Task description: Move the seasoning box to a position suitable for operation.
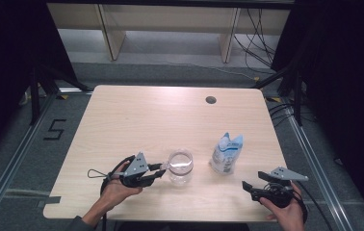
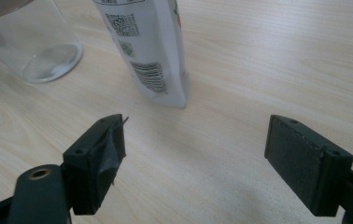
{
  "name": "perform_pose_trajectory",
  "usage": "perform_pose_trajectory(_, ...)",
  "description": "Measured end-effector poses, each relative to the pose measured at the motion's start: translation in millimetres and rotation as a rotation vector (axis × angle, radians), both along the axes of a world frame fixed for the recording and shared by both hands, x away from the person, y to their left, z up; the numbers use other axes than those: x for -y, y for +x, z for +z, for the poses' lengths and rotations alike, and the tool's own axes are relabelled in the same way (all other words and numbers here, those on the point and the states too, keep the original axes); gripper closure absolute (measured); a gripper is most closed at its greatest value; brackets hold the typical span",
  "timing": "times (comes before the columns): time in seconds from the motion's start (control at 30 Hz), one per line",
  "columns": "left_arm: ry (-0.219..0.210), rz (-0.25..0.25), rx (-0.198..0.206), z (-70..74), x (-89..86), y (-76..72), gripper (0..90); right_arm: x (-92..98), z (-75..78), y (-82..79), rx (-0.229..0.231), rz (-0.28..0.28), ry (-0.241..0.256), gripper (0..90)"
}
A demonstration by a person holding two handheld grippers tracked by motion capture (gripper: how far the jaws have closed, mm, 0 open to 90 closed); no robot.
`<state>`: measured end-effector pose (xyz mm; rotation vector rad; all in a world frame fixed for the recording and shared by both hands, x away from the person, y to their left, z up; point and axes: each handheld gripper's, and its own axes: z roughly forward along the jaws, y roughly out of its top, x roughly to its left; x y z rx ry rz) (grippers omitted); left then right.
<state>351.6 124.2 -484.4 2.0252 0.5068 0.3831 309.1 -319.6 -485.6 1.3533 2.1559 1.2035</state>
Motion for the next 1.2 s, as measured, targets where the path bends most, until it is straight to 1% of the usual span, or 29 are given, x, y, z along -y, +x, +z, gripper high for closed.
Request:
perform_pose_trajectory(0.03,0.005,-0.013,0.002,0.4,0.5,-0.1,72.9,0.0,0.0,0.0,-0.001,-0.001,0.0,21.2)
perform_pose_trajectory(0.07,-0.003,-0.006,-0.002,-0.2,2.0,-1.2,72.9,0.0,0.0,0.1,0.0,0.0,-0.001,21.3)
perform_pose_trajectory(0.13,0.002,-0.014,0.007,0.1,2.6,-0.4,72.9,0.2,-0.1,0.2,0.0,0.0,-0.004,21.3)
perform_pose_trajectory(0.17,0.005,-0.015,0.005,0.2,2.3,0.3,72.9,0.2,-0.1,0.2,0.0,0.0,-0.004,21.3)
perform_pose_trajectory(0.2,0.001,-0.001,0.002,0.0,2.9,0.1,72.9,0.4,-0.1,0.2,0.0,-0.001,-0.004,21.3)
perform_pose_trajectory(0.27,0.016,-0.005,0.013,0.7,3.1,2.6,72.8,-0.9,0.3,-1.0,-0.027,-0.006,0.01,21.3)
perform_pose_trajectory(0.3,0.012,0.008,0.012,0.7,4.3,2.8,72.9,-0.8,0.3,-0.8,-0.024,-0.005,0.009,21.3)
perform_pose_trajectory(0.33,0.018,0.013,0.015,1.0,4.9,3.8,72.9,-0.9,0.3,-0.8,-0.025,-0.006,0.009,21.3)
perform_pose_trajectory(0.37,0.015,0.015,0.01,0.9,5.6,4.7,72.9,-0.3,-0.2,0.0,-0.005,-0.001,0.001,21.3)
perform_pose_trajectory(0.4,0.023,0.02,0.022,1.1,6.2,6.1,72.8,-0.4,-0.1,-0.2,-0.006,-0.004,0.001,21.3)
perform_pose_trajectory(0.43,0.019,0.026,0.016,1.0,6.7,6.3,72.9,-0.3,-0.1,-0.1,-0.005,-0.003,0.0,21.3)
perform_pose_trajectory(0.47,0.026,0.032,0.021,1.0,6.8,7.8,72.8,-0.2,0.0,-0.2,-0.005,-0.003,0.0,21.3)
perform_pose_trajectory(0.5,0.018,0.037,0.013,0.7,7.5,8.2,72.8,-0.9,0.4,-1.0,-0.027,-0.007,0.009,21.3)
perform_pose_trajectory(0.53,0.022,0.031,0.021,0.8,7.6,9.8,72.8,-0.7,0.3,-0.7,-0.023,-0.005,0.009,21.3)
perform_pose_trajectory(0.6,0.012,0.056,0.015,0.1,8.8,11.0,72.6,-0.8,0.3,-0.8,-0.025,-0.006,0.009,21.3)
perform_pose_trajectory(0.63,0.015,0.058,0.018,0.1,8.8,12.5,72.6,1.2,-0.3,1.2,-0.001,0.012,-0.007,21.3)
perform_pose_trajectory(0.67,0.012,0.072,0.016,-0.2,9.2,13.7,72.5,1.9,-0.4,1.7,0.016,0.013,-0.016,21.2)
perform_pose_trajectory(0.7,0.011,0.07,0.018,-0.5,9.1,15.2,72.5,2.0,-0.5,1.7,0.016,0.014,-0.014,21.3)
perform_pose_trajectory(0.73,0.005,0.081,0.01,-0.8,9.5,15.5,72.5,1.7,-0.4,1.5,0.006,0.013,-0.009,21.3)
perform_pose_trajectory(0.8,0.004,0.079,0.012,-0.9,9.4,16.8,72.0,1.8,-0.4,1.5,0.008,0.014,-0.011,21.3)
perform_pose_trajectory(0.83,0.008,0.077,0.014,-0.9,9.3,17.1,71.6,1.4,-0.2,1.1,0.001,0.012,-0.008,21.3)
perform_pose_trajectory(0.87,0.008,0.077,0.014,-0.9,9.3,17.1,71.1,1.4,-0.2,1.1,0.001,0.012,-0.008,21.3)
perform_pose_trajectory(0.9,0.004,0.087,0.011,-1.0,8.9,16.9,69.5,1.5,-0.3,1.2,0.001,0.013,-0.007,21.3)
perform_pose_trajectory(0.93,0.005,0.086,0.011,-0.7,8.1,17.4,67.0,1.5,-0.3,1.2,0.0,0.013,-0.007,21.3)
perform_pose_trajectory(1.0,-0.005,0.097,0.009,-0.8,7.6,16.7,63.3,1.5,-0.2,1.2,0.001,0.013,-0.007,21.3)
perform_pose_trajectory(1.03,-0.02,0.099,0.002,0.2,5.3,15.6,60.8,1.4,0.0,1.0,-0.001,0.011,-0.006,21.3)
perform_pose_trajectory(1.13,-0.03,0.106,-0.003,3.1,0.4,12.2,56.8,1.4,-0.3,1.2,0.0,0.013,-0.007,21.3)
perform_pose_trajectory(1.17,-0.03,0.107,-0.001,4.0,-1.4,10.9,55.3,2.0,-0.5,1.7,0.016,0.014,-0.016,21.3)
perform_pose_trajectory(1.2,-0.036,0.109,0.001,4.8,-3.1,9.2,54.6,1.9,-0.5,1.7,0.016,0.014,-0.016,21.3)
